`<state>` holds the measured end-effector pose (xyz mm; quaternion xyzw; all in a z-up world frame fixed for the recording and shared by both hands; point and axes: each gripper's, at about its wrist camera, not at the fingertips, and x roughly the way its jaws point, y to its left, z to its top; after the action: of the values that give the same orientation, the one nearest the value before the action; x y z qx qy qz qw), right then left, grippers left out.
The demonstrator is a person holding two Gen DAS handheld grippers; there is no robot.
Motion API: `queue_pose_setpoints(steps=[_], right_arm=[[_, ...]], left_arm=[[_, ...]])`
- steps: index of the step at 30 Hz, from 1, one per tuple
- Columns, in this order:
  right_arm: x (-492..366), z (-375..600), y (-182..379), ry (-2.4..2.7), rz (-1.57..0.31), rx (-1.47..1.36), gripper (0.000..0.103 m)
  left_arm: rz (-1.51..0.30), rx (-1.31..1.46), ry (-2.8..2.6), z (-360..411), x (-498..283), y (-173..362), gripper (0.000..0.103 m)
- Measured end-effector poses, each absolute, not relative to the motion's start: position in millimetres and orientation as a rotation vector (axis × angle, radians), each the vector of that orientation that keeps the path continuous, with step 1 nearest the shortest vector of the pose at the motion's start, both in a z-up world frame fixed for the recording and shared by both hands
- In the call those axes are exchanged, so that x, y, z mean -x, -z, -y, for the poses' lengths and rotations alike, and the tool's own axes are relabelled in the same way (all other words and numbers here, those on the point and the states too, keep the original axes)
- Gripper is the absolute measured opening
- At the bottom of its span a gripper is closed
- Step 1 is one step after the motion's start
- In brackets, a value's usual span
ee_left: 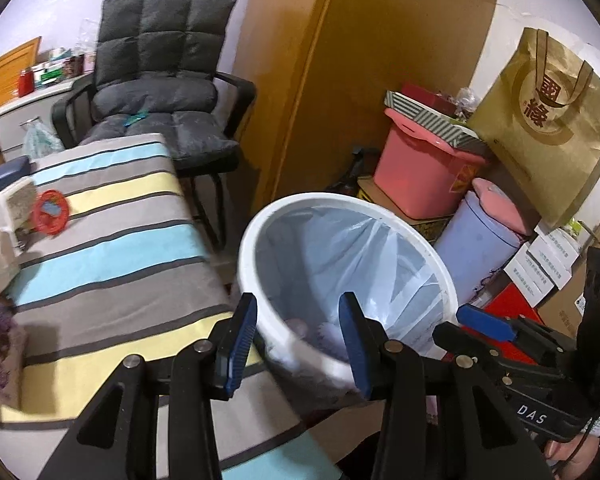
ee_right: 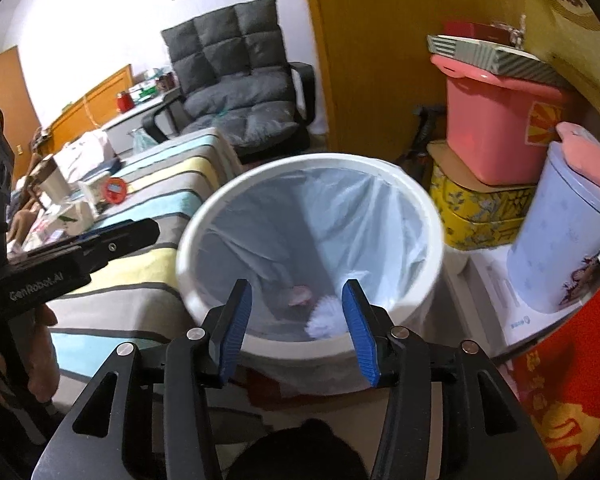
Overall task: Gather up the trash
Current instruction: 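Carry both items to the white bin and open both grippers to drop them, then grasp the second foam mesh sleeve with the left gripper while the right gripper grasps the purple carton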
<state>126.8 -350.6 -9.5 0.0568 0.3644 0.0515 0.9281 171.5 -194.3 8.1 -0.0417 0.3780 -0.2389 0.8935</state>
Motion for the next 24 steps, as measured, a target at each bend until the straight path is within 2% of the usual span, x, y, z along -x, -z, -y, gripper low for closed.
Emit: queue_pose_setpoints(steps=[24], right_arm=[[-114, 243, 9, -0.354, -0.745, -0.075, 0.049]], left_arm=[[-0.747, 0.105, 0.156, 58, -95, -2, 0.044]])
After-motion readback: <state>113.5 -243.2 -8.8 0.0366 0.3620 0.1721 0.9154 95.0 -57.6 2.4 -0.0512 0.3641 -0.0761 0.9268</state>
